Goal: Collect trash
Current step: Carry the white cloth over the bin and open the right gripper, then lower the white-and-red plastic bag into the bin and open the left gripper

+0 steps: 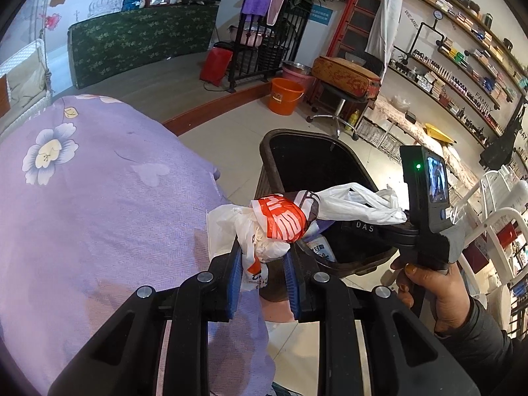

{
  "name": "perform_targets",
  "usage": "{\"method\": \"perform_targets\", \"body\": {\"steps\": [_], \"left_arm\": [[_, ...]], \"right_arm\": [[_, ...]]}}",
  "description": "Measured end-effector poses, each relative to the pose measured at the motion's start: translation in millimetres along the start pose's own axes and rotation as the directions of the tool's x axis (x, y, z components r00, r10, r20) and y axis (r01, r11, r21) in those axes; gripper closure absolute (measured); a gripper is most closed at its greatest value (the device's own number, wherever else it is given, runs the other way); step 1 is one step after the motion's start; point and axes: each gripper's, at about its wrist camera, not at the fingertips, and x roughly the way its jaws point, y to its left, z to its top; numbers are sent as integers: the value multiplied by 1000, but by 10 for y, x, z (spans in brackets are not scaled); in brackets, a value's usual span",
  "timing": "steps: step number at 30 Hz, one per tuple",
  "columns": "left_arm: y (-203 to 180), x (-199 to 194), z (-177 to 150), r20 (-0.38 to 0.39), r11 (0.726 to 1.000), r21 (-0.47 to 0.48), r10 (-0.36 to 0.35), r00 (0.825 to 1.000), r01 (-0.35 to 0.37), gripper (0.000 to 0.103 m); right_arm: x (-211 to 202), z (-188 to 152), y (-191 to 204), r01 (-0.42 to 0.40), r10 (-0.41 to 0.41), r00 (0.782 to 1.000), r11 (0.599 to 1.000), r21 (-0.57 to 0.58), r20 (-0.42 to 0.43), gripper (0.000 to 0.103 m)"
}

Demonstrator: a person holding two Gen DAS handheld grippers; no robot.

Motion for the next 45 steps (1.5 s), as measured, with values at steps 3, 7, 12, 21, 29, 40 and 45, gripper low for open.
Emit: {"method": "perform_targets", "body": {"steps": [3, 7, 12, 21, 29, 40, 45], "left_arm": [[-9, 32, 15, -7, 1000, 4, -9, 1000, 9, 80], [-28, 75, 32, -14, 1000, 11, -16, 1000, 16, 80], [-70, 175, 65, -32, 999, 20, -37, 999, 37, 80], [-277, 427, 220, -54, 995, 74, -65, 996, 69, 80], [-541, 789, 269, -123, 990, 121, -64, 990, 79, 80], [-759, 1157, 320, -188, 981, 174, -52, 981, 85, 80], [-813, 1196, 319, -188, 978, 187, -54, 981, 90, 51]], "right_arm": [[-69, -2, 4, 1, -1, 1000, 1000, 0, 20, 31], [-248, 49, -37, 5, -6, 997, 1000, 18, 77, 28], [-464, 106, -132, -4, -2, 990, 999, 47, 140, 23], [-734, 155, -276, -3, -16, 979, 996, 91, 204, 21], [-931, 147, -549, 17, -55, 966, 988, 154, 251, 17], [-1079, 125, -813, 29, -95, 949, 976, 217, 300, 16], [-1064, 129, -882, 35, -104, 949, 973, 230, 296, 16]]}}
